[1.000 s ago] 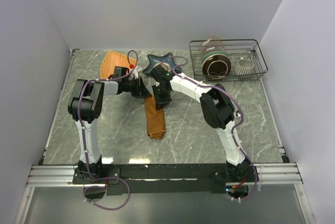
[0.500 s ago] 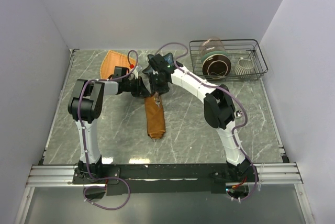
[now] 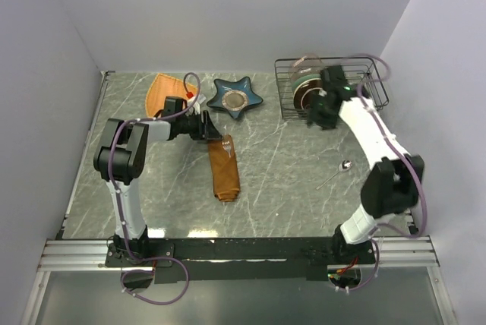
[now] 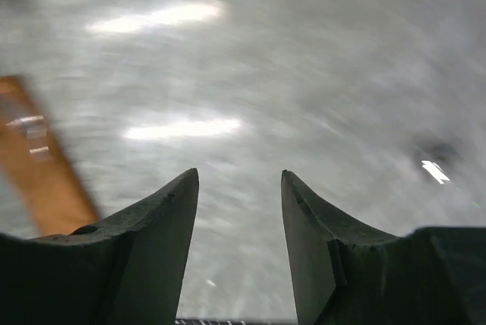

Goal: Fold the napkin into a case and place the utensils inside
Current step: Pick up the spoon from the corner of the board.

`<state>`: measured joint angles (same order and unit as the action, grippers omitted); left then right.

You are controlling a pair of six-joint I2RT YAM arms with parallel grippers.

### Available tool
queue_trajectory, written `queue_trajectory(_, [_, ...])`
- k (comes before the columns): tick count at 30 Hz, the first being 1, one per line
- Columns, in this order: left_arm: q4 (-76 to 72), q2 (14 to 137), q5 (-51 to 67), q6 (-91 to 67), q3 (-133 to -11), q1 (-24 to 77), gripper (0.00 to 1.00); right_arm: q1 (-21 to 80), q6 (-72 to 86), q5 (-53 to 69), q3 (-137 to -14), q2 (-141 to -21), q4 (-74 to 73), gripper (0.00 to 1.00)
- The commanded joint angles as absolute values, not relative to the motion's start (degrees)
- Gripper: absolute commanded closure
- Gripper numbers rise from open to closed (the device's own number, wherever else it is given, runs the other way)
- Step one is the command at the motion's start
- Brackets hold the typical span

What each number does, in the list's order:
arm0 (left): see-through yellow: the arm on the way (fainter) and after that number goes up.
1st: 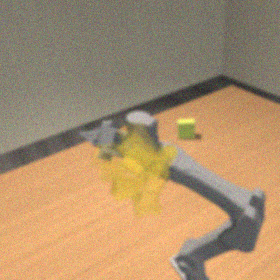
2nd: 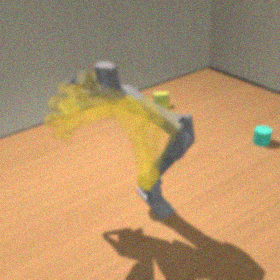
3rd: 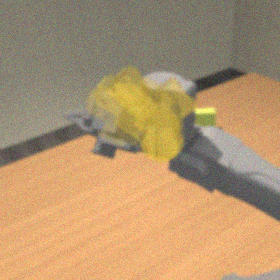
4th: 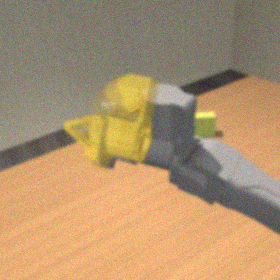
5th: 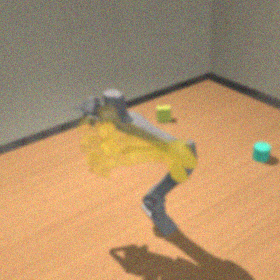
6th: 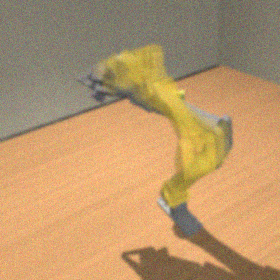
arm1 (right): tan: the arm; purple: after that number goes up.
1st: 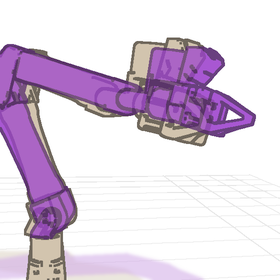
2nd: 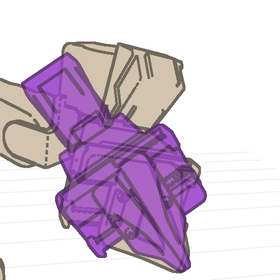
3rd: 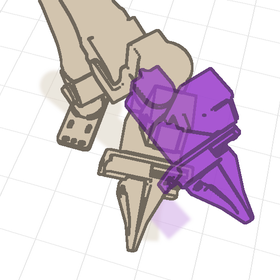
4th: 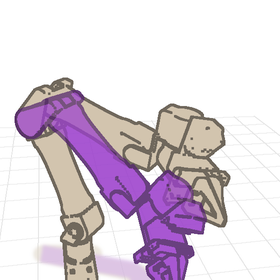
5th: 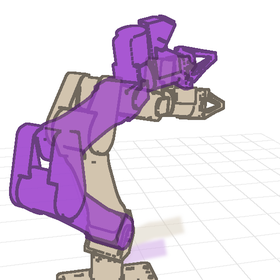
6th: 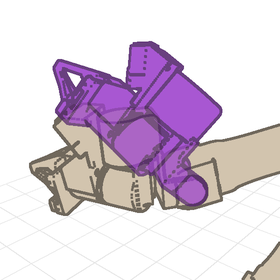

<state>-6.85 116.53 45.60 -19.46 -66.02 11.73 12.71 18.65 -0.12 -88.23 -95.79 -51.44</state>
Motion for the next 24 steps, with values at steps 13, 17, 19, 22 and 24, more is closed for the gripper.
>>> queue_trajectory(13, [-5.47, 103.54, 52.18, -14.07, -67.22, 11.43, 0.45, -13.18, -4.78, 5.32, -72.24, -94.04, -51.94, 0.47])
queue_trajectory(17, [-2.64, 103.27, 57.12, -11.69, -69.78, 11.34, 0.46, -14.24, -12.47, 9.83, -71.28, -93.78, -50.37, 0.46])
queue_trajectory(19, [-2.03, 102.92, 58.27, -11.08, -71.09, 11.34, 0.46, -15.73, -14.93, 10.89, -69.88, -94.22, -48.96, 0.46])
queue_trajectory(22, [-0.36, 102.92, 60.29, -10.20, -73.20, 11.34, 0.46, -18.63, -17.74, 15.02, -70.48, -97.55, -48.60, 0.47])
queue_trajectory(24, [1.48, 102.92, 61.26, -9.93, -74.26, 11.34, 0.46, -19.77, -19.15, 17.39, -70.84, -99.48, -48.78, 0.47])
